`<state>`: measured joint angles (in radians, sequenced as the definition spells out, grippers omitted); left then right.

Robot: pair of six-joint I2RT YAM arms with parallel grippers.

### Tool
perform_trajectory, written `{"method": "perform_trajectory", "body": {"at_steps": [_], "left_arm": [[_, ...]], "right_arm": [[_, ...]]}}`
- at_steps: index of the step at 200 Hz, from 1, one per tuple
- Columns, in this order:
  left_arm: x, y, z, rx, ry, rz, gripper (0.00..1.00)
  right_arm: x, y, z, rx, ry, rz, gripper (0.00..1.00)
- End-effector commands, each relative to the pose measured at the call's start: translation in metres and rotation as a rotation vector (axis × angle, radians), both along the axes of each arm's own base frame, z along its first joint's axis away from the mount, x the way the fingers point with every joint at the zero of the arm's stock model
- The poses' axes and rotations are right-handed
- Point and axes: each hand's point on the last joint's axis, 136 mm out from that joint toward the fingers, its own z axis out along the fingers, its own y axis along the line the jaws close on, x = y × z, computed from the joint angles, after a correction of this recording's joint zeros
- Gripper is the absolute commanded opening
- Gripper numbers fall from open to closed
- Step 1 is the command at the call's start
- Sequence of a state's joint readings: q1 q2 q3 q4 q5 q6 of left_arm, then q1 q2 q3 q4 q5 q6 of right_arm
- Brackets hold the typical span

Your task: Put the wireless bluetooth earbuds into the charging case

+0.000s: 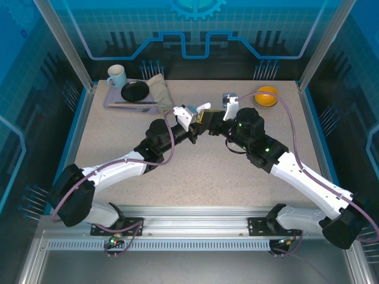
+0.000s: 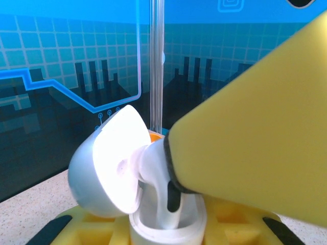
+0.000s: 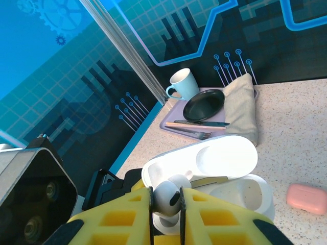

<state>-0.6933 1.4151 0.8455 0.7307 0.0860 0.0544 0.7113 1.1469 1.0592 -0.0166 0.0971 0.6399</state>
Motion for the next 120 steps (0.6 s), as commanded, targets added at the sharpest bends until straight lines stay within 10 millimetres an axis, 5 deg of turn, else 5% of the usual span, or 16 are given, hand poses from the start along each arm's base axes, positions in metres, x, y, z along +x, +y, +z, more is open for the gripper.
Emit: {"method": "perform_trajectory", "body": {"at_steps": [1, 82, 120], "left_arm": [[-0.007, -0.001, 0.040, -0.065, -0.094, -0.013, 0.00], [-0.007, -0.001, 0.040, -0.069, -0.090, -0.013, 0.00], [-0.007, -0.001, 0.039, -0.069, -0.084, -0.014, 0.00]], "right_arm": [[0.002, -0.004, -0.014, -0.014, 0.041, -0.003, 0.20], [0.004, 0.001, -0.025, -0.040, 0.063, 0.013, 0.20], [0.006, -0.002, -0.020, -0.039, 0.054, -0.003, 0.30]]}}
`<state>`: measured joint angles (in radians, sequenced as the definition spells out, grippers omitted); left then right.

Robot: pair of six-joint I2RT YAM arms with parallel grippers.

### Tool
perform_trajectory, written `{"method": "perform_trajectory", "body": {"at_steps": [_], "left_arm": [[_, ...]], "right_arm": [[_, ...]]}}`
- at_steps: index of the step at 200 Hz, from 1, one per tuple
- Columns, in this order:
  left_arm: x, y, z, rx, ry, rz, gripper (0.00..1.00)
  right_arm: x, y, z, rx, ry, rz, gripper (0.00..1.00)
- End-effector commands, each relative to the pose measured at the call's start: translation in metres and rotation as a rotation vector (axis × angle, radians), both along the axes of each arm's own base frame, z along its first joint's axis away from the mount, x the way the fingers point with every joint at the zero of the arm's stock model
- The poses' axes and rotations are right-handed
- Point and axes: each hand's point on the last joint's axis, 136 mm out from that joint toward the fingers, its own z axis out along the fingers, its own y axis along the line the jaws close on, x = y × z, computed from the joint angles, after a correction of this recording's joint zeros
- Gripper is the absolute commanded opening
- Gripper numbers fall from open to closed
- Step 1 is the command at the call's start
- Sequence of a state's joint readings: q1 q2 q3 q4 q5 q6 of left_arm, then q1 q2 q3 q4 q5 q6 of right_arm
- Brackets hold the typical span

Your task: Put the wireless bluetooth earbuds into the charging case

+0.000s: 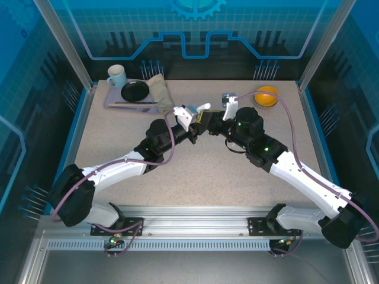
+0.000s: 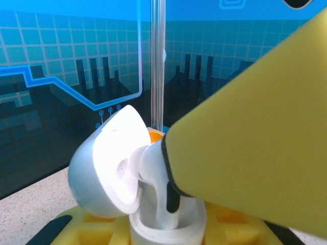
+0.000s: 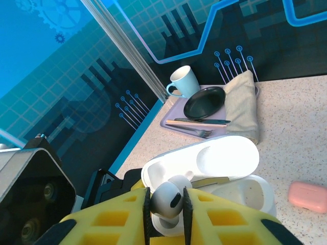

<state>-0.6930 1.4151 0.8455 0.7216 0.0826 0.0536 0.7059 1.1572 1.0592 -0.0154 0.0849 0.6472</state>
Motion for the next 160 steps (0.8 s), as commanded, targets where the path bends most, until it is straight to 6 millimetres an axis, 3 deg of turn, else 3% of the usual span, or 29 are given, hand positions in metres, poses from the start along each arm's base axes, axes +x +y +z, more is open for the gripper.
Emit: {"method": "perform_trajectory", "body": {"at_steps": [1, 160], "left_arm": [[-0.008, -0.002, 0.041, -0.074, -0.092, -0.018, 0.00], [-0.009, 0.001, 0.037, -0.068, -0.080, -0.017, 0.00]], "right_arm": [[0.004, -0.003, -0.015, -0.040, 0.040, -0.008, 0.30], [0.007, 0.004, 0.013, 0.022, 0.009, 0.006, 0.40]]}}
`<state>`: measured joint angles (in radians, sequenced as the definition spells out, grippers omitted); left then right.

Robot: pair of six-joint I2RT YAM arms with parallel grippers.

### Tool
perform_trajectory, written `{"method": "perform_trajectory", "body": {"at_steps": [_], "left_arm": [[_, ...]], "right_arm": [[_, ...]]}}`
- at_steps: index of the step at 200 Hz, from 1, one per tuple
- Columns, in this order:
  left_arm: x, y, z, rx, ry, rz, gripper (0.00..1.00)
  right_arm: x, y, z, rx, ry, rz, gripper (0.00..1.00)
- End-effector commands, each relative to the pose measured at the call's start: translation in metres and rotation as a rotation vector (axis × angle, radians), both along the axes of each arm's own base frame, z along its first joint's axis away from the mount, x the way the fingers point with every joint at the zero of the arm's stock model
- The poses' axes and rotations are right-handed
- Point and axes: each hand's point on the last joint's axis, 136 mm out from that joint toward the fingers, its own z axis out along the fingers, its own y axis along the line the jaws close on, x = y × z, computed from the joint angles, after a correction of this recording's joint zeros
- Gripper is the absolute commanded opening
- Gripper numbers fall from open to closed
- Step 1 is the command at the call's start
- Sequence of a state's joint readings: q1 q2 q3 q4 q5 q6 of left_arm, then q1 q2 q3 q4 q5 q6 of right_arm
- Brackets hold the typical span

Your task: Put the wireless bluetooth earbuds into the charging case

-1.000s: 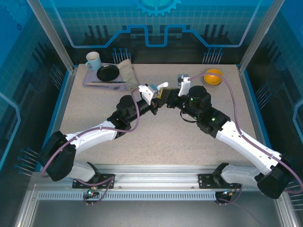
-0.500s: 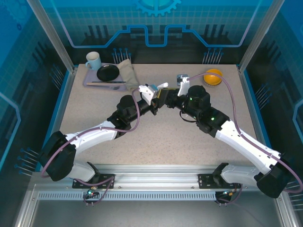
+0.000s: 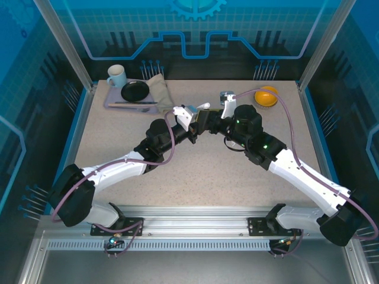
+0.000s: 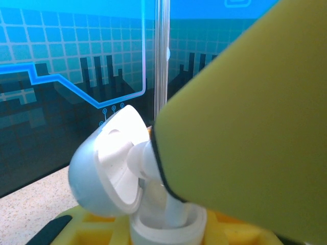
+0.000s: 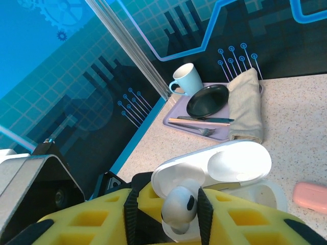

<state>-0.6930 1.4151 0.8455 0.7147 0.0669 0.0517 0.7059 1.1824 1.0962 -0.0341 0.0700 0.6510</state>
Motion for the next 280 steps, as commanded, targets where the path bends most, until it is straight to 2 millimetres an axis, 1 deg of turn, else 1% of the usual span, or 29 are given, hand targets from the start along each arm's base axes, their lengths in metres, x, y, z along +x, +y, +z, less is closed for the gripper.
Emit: {"method": "perform_trajectory", "body": {"at_steps": [1, 32, 46, 78, 125, 144, 168, 203, 218, 234, 280], "left_arm": [[-0.012, -0.001, 0.038, -0.069, -0.088, -0.032, 0.00], [-0.012, -0.001, 0.036, -0.069, -0.080, -0.031, 0.00], [-0.012, -0.001, 0.035, -0.068, -0.078, -0.030, 0.00], [-0.012, 0.000, 0.035, -0.070, -0.079, -0.028, 0.00], [-0.012, 0.001, 0.034, -0.073, -0.077, -0.027, 0.00], [-0.013, 0.001, 0.034, -0.080, -0.076, -0.029, 0.00], [-0.014, 0.001, 0.033, -0.085, -0.073, -0.028, 0.00], [-0.013, 0.002, 0.032, -0.088, -0.067, -0.024, 0.00], [-0.013, 0.003, 0.032, -0.088, -0.068, -0.023, 0.00], [-0.013, 0.002, 0.033, -0.090, -0.070, -0.023, 0.00], [-0.013, 0.002, 0.031, -0.086, -0.068, -0.023, 0.00]], "right_arm": [[0.005, -0.001, 0.009, 0.021, 0.000, -0.009, 0.40], [0.006, -0.001, 0.008, 0.041, 0.015, -0.011, 0.41], [0.006, -0.001, 0.010, 0.062, 0.022, -0.010, 0.43], [0.007, -0.002, 0.013, 0.099, 0.046, -0.008, 0.44], [0.007, -0.004, 0.012, 0.113, 0.062, -0.015, 0.45], [0.007, -0.006, 0.012, 0.120, 0.069, -0.020, 0.48], [0.008, -0.008, 0.013, 0.126, 0.075, -0.026, 0.49], [0.009, -0.010, 0.008, 0.124, 0.092, -0.038, 0.49], [0.007, -0.011, 0.009, 0.124, 0.091, -0.040, 0.50], [0.007, -0.014, 0.009, 0.123, 0.093, -0.050, 0.52], [0.000, -0.018, 0.014, 0.126, 0.099, -0.041, 0.53]]}}
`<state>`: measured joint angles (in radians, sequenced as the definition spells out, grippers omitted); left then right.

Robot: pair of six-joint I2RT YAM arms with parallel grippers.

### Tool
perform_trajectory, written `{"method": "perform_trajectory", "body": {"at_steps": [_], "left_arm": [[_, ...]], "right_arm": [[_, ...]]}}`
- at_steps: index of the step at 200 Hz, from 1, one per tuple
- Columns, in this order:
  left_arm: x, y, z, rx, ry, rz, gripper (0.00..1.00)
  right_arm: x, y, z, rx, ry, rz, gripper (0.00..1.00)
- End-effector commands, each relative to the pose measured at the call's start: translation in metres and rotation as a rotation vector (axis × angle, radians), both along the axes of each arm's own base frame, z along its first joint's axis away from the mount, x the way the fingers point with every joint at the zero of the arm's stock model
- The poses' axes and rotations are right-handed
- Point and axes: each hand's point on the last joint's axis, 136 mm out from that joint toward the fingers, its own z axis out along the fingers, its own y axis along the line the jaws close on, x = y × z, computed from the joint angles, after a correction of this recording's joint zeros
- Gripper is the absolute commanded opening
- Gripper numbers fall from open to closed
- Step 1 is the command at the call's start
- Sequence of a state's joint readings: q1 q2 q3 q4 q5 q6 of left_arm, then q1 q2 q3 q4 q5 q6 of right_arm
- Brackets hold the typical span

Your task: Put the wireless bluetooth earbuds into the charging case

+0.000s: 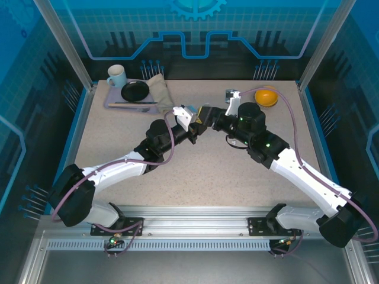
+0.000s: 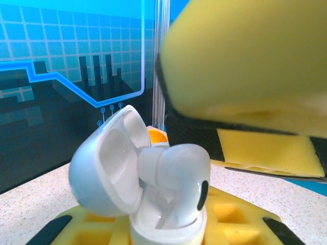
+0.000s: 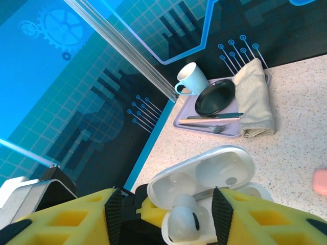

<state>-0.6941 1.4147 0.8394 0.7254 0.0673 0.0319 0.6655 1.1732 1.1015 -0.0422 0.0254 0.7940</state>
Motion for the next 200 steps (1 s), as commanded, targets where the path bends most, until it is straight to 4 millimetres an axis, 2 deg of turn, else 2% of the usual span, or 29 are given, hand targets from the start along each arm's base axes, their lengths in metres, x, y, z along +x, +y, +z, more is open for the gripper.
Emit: {"method": "perform_trajectory", "body": {"at_steps": [1, 22, 62, 91, 145, 200], "left_arm": [[-0.012, 0.002, 0.032, -0.070, -0.079, -0.020, 0.00], [-0.013, 0.002, 0.031, -0.065, -0.080, -0.024, 0.00], [-0.019, 0.000, 0.024, -0.041, -0.087, -0.053, 0.00], [-0.029, -0.005, 0.015, -0.019, -0.083, -0.114, 0.00], [-0.048, -0.018, 0.000, 0.019, -0.046, -0.257, 0.00], [-0.050, -0.023, -0.003, 0.029, -0.021, -0.297, 0.00]], "right_arm": [[-0.004, -0.010, 0.010, 0.011, 0.004, -0.015, 0.53], [-0.010, -0.012, 0.016, 0.031, -0.001, -0.006, 0.53], [-0.023, -0.031, 0.040, 0.016, -0.042, -0.036, 0.55], [-0.030, -0.043, 0.042, -0.036, 0.003, -0.046, 0.55], [-0.047, -0.039, 0.029, -0.045, 0.121, 0.015, 0.56], [-0.054, -0.030, 0.009, -0.045, 0.174, 0.041, 0.55]]}}
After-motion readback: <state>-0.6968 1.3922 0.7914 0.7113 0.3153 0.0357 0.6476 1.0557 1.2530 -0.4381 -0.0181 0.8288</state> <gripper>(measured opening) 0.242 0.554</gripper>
